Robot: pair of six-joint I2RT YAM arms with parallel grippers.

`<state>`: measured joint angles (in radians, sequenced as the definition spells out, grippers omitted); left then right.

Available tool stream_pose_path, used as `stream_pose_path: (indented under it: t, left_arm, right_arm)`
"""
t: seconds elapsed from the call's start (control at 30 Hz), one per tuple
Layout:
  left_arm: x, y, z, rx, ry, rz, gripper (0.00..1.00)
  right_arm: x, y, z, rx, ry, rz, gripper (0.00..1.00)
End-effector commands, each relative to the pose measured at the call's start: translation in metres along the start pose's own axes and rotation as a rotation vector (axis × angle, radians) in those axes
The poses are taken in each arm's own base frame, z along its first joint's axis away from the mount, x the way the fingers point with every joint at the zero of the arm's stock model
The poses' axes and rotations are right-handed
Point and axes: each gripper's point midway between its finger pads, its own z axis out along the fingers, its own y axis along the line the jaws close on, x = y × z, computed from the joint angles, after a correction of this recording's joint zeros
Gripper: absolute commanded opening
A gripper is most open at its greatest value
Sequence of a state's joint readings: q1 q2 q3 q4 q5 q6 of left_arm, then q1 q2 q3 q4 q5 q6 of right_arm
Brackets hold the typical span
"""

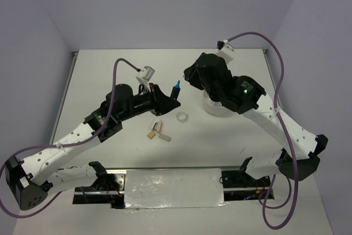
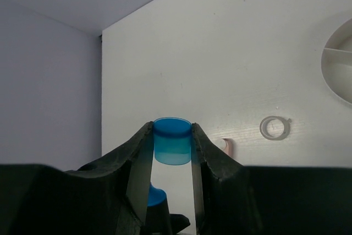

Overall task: Sort the stationery into containers
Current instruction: Close the pen cap on the pen.

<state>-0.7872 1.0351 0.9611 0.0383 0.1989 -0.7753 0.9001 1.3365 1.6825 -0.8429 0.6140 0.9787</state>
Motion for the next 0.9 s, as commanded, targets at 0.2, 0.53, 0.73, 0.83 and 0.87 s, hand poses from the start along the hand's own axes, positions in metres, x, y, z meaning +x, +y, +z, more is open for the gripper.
stream_pose_path:
  t: [0.2,0.53,0.73,0.83,0.87]
  left_arm:
    - [-0.021,-0.026,0.003,0.099,-0.057,0.016,0.0]
    - [-0.02,-0.024,0.008,0.099,-0.049,0.016,0.0]
    - [-0.025,-0.028,0.008,0.108,-0.067,0.024,0.0]
    - [-0.027,-0.028,0.008,0.103,-0.075,0.033,0.0]
    - [-0.028,-0.027,0.008,0.099,-0.079,0.034,0.0]
  right_arm:
    - [-0.014,0.032,-0.013,-0.135,-0.01,-0.002,0.0]
    - [-0.016,0.039,-0.018,-0.177,-0.008,-0.016,0.0]
    - [0.0,0.032,-0.01,-0.171,0.028,-0.04,0.0]
    - [0.006,0.032,-0.008,-0.177,0.044,-0.046,0.0]
    - [0.007,0.033,-0.008,-0.179,0.048,-0.05,0.0]
